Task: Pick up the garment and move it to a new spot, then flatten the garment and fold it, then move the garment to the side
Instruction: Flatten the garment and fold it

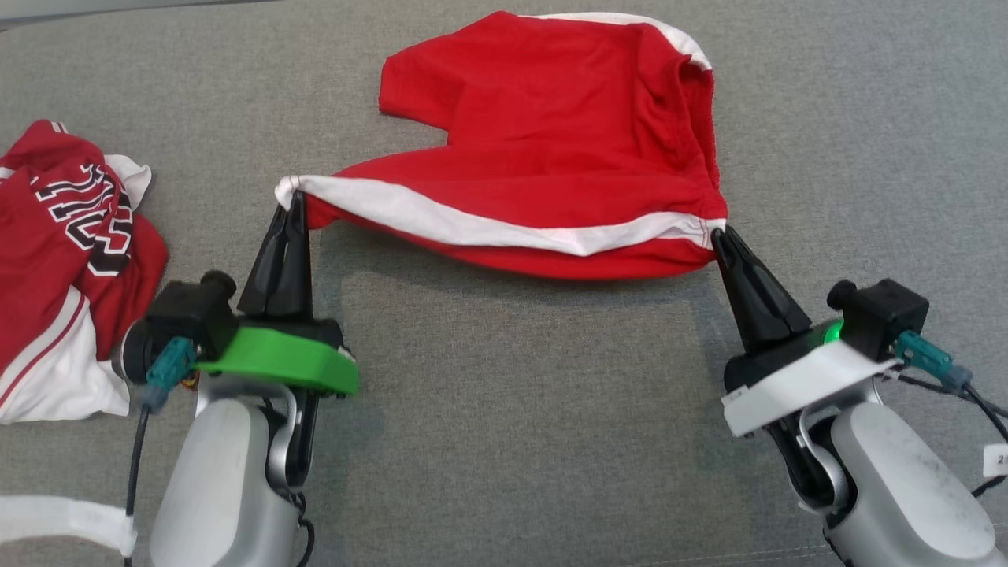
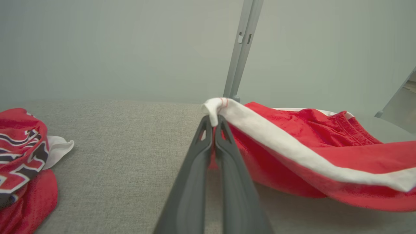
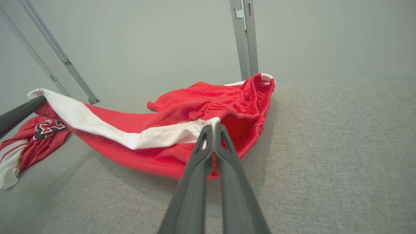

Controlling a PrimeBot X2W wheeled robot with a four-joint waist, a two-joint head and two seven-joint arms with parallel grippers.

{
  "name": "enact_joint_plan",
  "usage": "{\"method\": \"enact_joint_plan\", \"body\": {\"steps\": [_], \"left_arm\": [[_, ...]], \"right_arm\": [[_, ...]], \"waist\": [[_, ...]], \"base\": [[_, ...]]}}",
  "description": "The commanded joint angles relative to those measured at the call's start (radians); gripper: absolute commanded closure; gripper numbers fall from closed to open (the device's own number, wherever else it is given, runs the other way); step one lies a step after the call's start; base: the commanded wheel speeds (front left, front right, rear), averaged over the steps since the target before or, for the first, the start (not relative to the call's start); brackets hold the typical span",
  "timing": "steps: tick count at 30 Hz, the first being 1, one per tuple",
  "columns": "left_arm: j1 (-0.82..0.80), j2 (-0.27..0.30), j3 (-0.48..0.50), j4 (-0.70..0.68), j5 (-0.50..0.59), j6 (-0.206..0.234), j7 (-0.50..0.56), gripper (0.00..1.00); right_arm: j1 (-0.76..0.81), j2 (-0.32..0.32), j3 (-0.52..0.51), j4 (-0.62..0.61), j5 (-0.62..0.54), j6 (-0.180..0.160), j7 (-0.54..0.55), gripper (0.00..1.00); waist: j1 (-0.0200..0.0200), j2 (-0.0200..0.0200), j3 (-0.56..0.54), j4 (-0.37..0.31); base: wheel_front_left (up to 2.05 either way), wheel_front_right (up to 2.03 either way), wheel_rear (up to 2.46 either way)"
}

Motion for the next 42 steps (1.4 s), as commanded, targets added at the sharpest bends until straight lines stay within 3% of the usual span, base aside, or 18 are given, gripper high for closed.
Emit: {"method": "enact_joint_plan", "body": {"steps": [1, 11, 18, 23, 32, 42], "left_arm": [[0.043, 0.007, 0.003, -0.033, 0.017, -0.003, -0.004, 1.0], [0.367, 0.038, -0.031, -0.229, 0.053, -0.013, -0.004, 1.0], [0.55, 0.057, -0.038, -0.372, 0.05, 0.019, 0.045, 1.0], [0.597, 0.06, -0.037, -0.463, 0.032, 0.036, 0.097, 1.0], [0.394, 0.077, -0.045, -0.472, 0.04, 0.029, 0.174, 1.0], [-0.004, 0.095, -0.054, -0.291, 0.051, 0.01, 0.231, 1.0]], "right_arm": [[0.036, -0.003, -0.005, -0.022, -0.006, -0.001, -0.005, 1.0], [0.312, 0.011, -0.037, -0.149, -0.053, -0.001, -0.005, 1.0], [0.495, 0.035, -0.104, -0.235, -0.078, -0.001, -0.005, 1.0], [0.547, 0.052, -0.143, -0.267, -0.09, -0.001, -0.005, 1.0], [0.388, 0.093, -0.196, -0.197, -0.106, -0.001, -0.005, 1.0], [0.09, 0.145, -0.233, -0.021, -0.127, -0.001, -0.005, 1.0]], "waist": [[-0.0001, 0.0, -0.027, -0.013], [-0.0001, 0.0, -0.126, -0.01], [-0.0001, 0.0, -0.178, -0.006], [-0.0001, 0.0, -0.181, -0.007], [-0.0001, 0.0, -0.098, -0.034], [-0.0001, 0.0, 0.025, -0.094]], "base": [[0.0, 0.0, 0.0], [0.0, 0.0, 0.0], [0.0, 0.0, 0.0], [0.0, 0.0, 0.0], [0.0, 0.0, 0.0], [0.0, 0.0, 0.0]]}}
